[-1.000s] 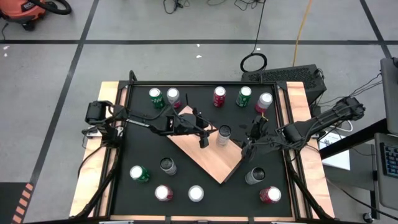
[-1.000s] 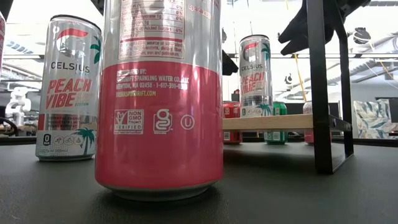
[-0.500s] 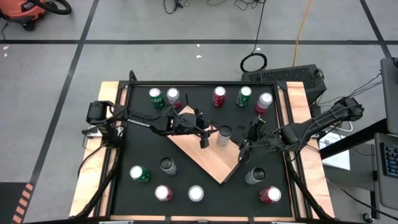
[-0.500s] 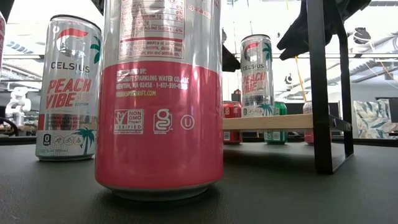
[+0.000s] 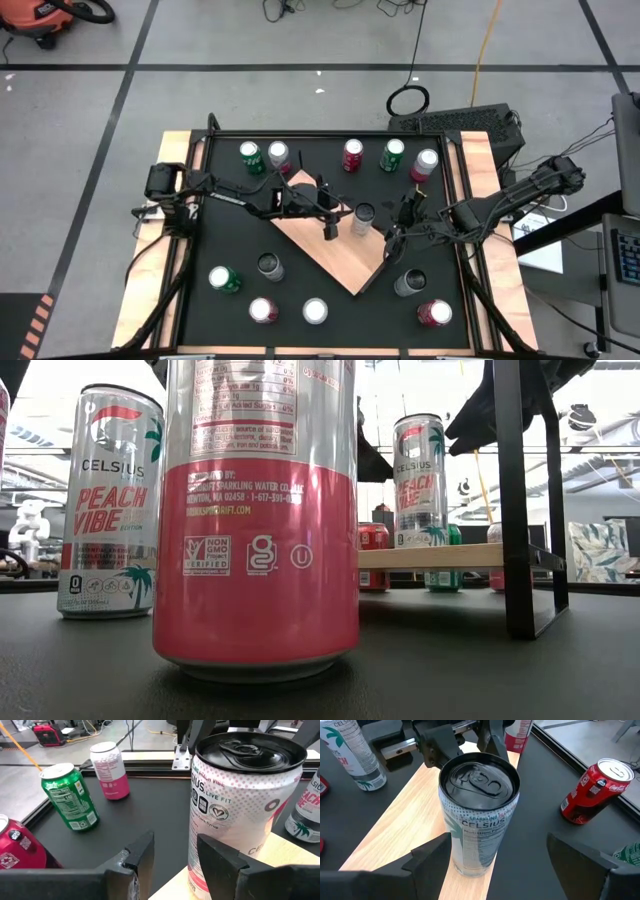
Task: Place canned beverage on shelf
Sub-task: Put the top white and pink soda can on the shelf
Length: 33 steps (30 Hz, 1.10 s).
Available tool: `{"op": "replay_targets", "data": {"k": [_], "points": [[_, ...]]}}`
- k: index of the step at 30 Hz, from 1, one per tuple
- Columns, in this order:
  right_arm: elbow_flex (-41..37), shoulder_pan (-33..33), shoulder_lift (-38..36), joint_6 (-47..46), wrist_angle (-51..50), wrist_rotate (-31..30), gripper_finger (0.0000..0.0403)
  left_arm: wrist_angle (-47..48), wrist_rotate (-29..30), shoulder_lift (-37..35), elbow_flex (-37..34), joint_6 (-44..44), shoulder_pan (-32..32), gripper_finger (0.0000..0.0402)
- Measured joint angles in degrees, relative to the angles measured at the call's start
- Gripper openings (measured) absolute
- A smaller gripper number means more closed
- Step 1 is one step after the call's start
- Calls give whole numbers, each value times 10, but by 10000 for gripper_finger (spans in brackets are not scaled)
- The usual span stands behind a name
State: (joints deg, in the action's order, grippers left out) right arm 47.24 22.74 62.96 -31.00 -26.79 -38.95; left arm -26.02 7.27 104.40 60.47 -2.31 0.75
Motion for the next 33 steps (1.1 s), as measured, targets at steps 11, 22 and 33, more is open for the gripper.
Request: {"op": "replay_targets", "data": {"k": [11,22,33], "points": [[0,0,0,26,27,14,302,0,5,-1,0,0,0,154],[0,0,0,40,58,38,302,-1,7,-2,0,-1,0,154],[0,0,0,31,66,64,302,-1,7,-2,0,-1,0,154]]}}
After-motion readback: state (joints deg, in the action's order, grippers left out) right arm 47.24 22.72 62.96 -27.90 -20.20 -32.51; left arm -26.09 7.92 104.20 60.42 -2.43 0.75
